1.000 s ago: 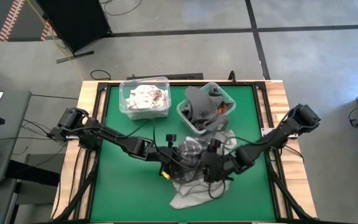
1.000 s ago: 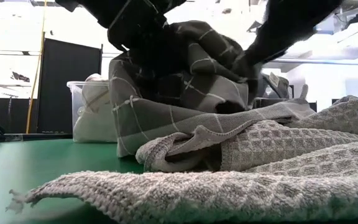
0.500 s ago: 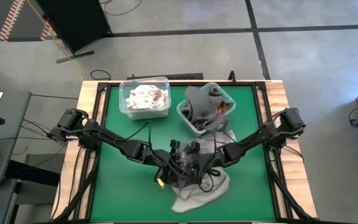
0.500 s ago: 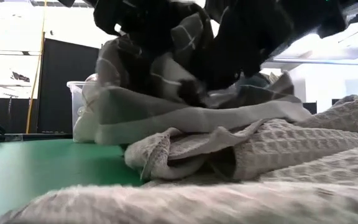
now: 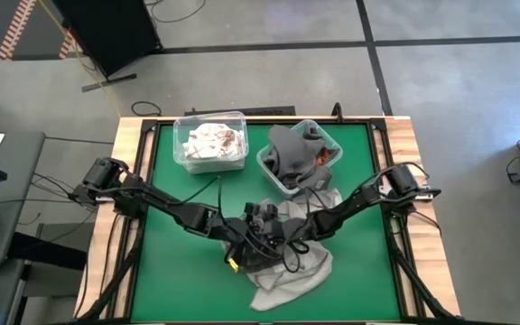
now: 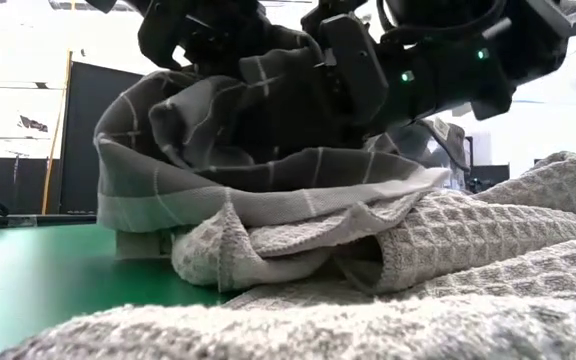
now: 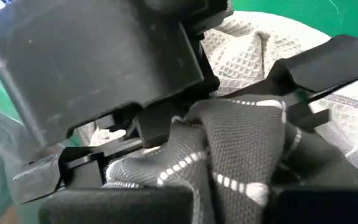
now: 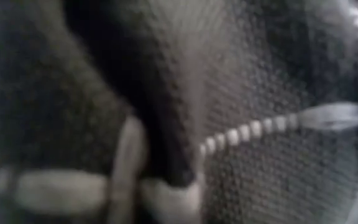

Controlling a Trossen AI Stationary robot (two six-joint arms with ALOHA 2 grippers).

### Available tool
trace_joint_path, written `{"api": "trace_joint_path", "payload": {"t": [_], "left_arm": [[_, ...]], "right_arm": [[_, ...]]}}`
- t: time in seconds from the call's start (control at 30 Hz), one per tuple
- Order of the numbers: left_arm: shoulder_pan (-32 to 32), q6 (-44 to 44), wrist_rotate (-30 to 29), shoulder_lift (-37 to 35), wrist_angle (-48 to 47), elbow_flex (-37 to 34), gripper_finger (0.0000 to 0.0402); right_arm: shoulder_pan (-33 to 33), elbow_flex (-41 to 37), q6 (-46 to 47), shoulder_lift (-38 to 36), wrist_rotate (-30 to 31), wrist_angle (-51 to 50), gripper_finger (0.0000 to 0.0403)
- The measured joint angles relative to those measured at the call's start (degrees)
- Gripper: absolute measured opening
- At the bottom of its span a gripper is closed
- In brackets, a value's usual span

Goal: Sort towels by color in basket
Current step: Put the gray patterned towel into the right transparent bin

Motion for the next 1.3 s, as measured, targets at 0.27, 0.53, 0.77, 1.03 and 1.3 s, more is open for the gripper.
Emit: {"api": "trace_joint_path", "payload": {"t": [0.27, 0.53, 0.77, 1.03, 1.3], "left_arm": [[-0.14, -0.09, -0.03, -0.02, 0.09, 0.0, 0.0], [-0.42, -1.16, -0.57, -2.0, -1.28, 0.03, 0.0003], [-2.03, -1.71, -4.3, -10.9, -6.42, 0.6, 0.0065], [-4.75, -4.82, -10.35, -22.29, -17.47, 0.63, 0.0115], [-6.49, -8.2, -15.33, -27.44, -23.01, 0.5, 0.0165]], "right_arm": [[0.13, -0.16, -3.94, 1.46, -0.13, 5.5, 0.0135], [1.07, 0.03, -5.77, 0.56, 0.93, 5.09, 0.0105], [1.69, 0.71, -8.56, -7.18, 3.83, -2.22, 0.0094], [3.85, 0.32, -13.26, -22.48, 16.04, -19.93, 0.008], [6.76, 0.25, -22.69, -36.64, 29.09, -25.67, 0.008]]}}
